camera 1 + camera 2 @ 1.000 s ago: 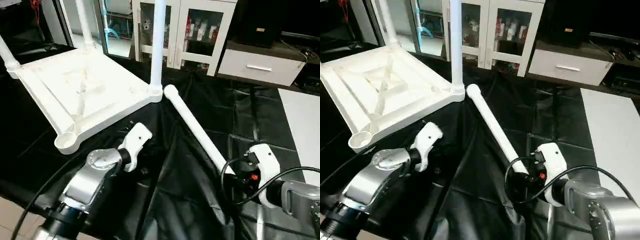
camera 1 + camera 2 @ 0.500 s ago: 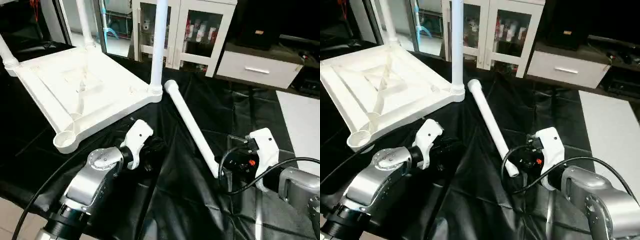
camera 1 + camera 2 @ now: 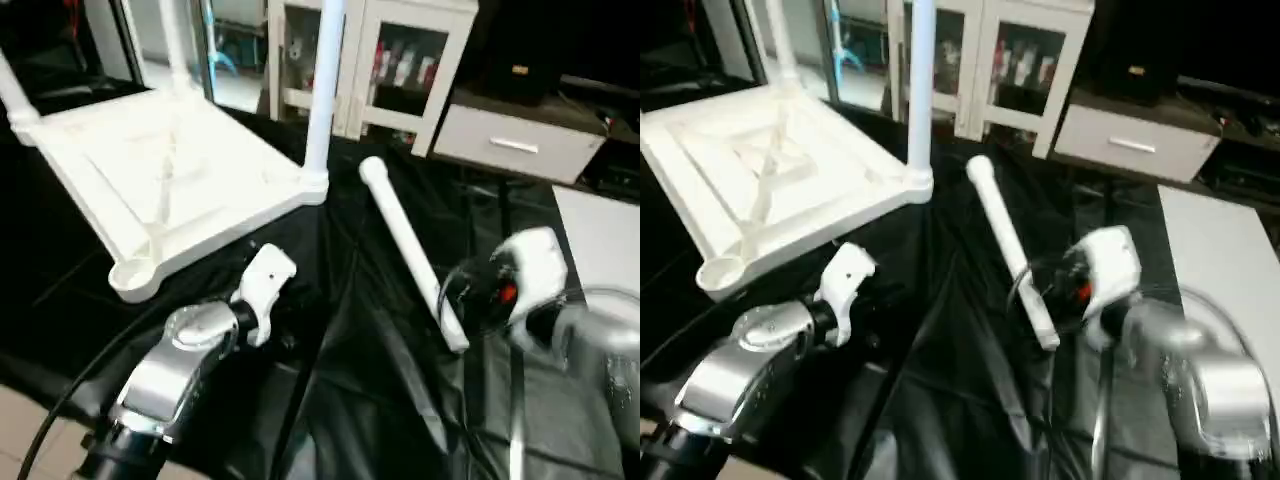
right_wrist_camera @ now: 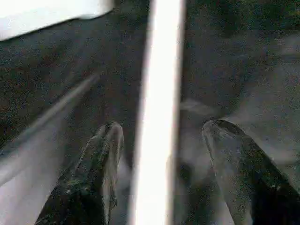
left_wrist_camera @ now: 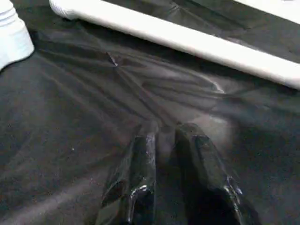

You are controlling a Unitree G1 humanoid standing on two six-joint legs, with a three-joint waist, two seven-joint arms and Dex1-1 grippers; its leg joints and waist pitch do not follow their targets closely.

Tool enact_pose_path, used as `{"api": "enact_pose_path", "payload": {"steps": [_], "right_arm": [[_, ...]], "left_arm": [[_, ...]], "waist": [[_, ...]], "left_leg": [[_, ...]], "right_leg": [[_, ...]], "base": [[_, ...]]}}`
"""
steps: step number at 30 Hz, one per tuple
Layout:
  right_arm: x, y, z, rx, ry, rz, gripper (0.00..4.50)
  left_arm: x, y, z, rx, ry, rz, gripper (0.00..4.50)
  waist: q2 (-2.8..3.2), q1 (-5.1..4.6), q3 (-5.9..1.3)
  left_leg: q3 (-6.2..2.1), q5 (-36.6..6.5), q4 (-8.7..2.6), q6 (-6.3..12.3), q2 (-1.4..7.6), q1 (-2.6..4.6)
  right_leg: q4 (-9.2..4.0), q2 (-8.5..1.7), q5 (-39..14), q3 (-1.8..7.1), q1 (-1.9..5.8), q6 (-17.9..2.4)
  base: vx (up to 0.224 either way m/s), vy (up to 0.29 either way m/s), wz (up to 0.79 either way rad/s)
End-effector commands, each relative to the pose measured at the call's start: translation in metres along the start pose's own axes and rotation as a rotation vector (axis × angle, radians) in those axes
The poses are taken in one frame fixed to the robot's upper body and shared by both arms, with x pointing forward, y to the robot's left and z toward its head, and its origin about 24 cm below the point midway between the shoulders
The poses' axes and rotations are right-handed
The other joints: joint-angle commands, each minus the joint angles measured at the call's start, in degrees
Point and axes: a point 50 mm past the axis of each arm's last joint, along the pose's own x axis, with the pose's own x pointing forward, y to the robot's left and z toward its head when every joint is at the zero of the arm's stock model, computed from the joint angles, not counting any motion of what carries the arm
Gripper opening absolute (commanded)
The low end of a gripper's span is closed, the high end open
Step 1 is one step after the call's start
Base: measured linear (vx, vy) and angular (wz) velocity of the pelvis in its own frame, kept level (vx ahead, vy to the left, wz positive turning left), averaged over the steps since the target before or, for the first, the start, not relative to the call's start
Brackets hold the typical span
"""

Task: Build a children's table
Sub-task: Pick table leg

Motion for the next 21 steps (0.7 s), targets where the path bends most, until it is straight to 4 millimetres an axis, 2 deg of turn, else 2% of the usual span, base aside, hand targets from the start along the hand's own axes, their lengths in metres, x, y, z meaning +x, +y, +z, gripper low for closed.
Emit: {"api": "enact_pose_path", "payload": {"steps": [1,2,4,5,6,10,11,12,13,18,19,20,21], "right_arm": [[0.014,-0.02,-0.002,-0.061,-0.01,-0.104,2.92],[0.015,-0.021,-0.002,-0.066,-0.014,-0.11,2.92],[0.024,-0.027,-0.004,-0.063,-0.007,-0.122,2.92],[0.029,-0.03,-0.007,-0.082,0.014,-0.126,2.92],[0.034,-0.029,-0.011,-0.115,0.046,-0.108,2.92],[0.046,-0.027,-0.03,-0.27,0.156,-0.049,2.92],[0.048,-0.025,-0.034,-0.312,0.186,-0.023,2.92],[0.048,-0.023,-0.036,-0.33,0.199,-0.008,2.92],[0.048,-0.019,-0.039,-0.359,0.218,0.05,2.92],[0.042,-0.012,-0.039,-0.438,0.23,0.125,2.92],[0.039,-0.007,-0.037,-0.447,0.224,0.162,2.92],[0.037,0.0,-0.036,-0.443,0.21,0.214,2.92],[0.036,0.003,-0.035,-0.442,0.205,0.232,2.92]], "left_arm": [[0.002,-0.004,0.003,0.011,0.0,-0.011,0.92],[0.002,-0.004,0.003,0.011,0.0,-0.012,0.92],[0.002,-0.005,0.003,0.012,0.0,-0.013,0.92],[0.002,-0.005,0.003,0.012,0.001,-0.014,0.92],[0.002,-0.005,0.003,0.015,0.003,-0.016,0.92],[0.003,-0.003,0.003,0.026,0.013,-0.017,0.92],[0.003,-0.003,0.003,0.032,0.018,-0.02,0.92],[0.003,-0.003,0.003,0.035,0.021,-0.022,0.92],[0.002,-0.003,0.002,0.042,0.028,-0.027,0.92],[0.004,-0.002,-0.004,0.041,0.071,-0.029,0.92],[0.008,0.0,-0.007,0.036,0.097,-0.018,0.92],[0.013,0.003,-0.011,0.049,0.123,0.0,0.92],[0.015,0.004,-0.012,0.054,0.131,0.006,0.92]], "waist": [[0.41,-0.06,-3.07],[0.21,-0.2,-3.1],[0.43,-0.22,-3.24],[0.24,-0.3,-3.24],[0.25,-0.27,-3.33],[0.16,-0.61,-3.39],[-0.4,-0.6,-3.48],[-0.21,-0.49,-3.42],[-0.48,-0.42,-3.32],[-0.46,-0.26,-3.08],[-0.24,-0.28,-3.08],[-0.23,-0.14,-2.9],[-0.29,-0.03,-2.97]], "left_leg": [[0.13,-11.7,-3.63,-2.16,1.01,0.35],[0.13,-11.42,-3.62,-2.18,0.97,0.19],[0.22,-10.1,-3.46,-1.8,0.94,0.17],[0.28,-9.48,-3.44,-1.41,0.8,-0.08],[0.28,-9.38,-3.33,-1.3,0.86,0.04],[0.41,-7.97,-3.1,-0.08,0.76,-0.31],[0.41,-7.52,-3.07,0.4,0.85,-0.34],[0.36,-7.47,-3.12,0.57,0.9,-0.31],[0.41,-7.69,-3.13,1.1,0.97,-0.32],[0.44,-9.11,-3.26,1.35,1.09,-0.12],[0.44,-9.62,-3.26,1.37,1.07,-0.05],[0.6,-10.32,-3.23,1.67,0.95,0.11],[0.57,-10.7,-3.19,1.75,0.97,0.26]], "right_leg": [[-4.85,-4.1,-14.44,2.72,1.99,-6.86],[-4.81,-4.08,-13.92,2.64,2.11,-7.13],[-4.43,-3.93,-10.72,2.7,2.18,-8.05],[-4.4,-3.81,-9.72,2.65,2.52,-8.22],[-4.25,-3.84,-9.3,2.62,2.43,-8.53],[-4.0,-3.69,-6.49,2.58,2.76,-10.03],[-3.88,-3.67,-5.88,2.51,2.85,-10.26],[-3.81,-3.74,-5.99,2.48,2.81,-10.42],[-3.87,-3.79,-6.62,2.51,2.81,-10.48],[-4.21,-3.84,-10.06,2.62,2.61,-9.34],[-4.31,-3.82,-10.83,2.62,2.48,-9.17],[-4.81,-3.53,-11.77,2.73,2.27,-8.21],[-4.72,-3.58,-12.07,2.75,2.23,-7.95]], "base": [[0.0,0.0,0.0],[0.0,0.0,0.0],[0.0,0.0,0.0],[0.0,0.0,0.0],[0.0,0.0,0.0],[0.0,0.0,0.0],[0.0,0.0,0.0],[0.0,0.0,0.0],[0.0,0.0,0.0],[0.0,0.0,0.0],[0.0,0.0,0.0],[0.0,0.0,0.0],[0.0,0.0,0.0]]}}
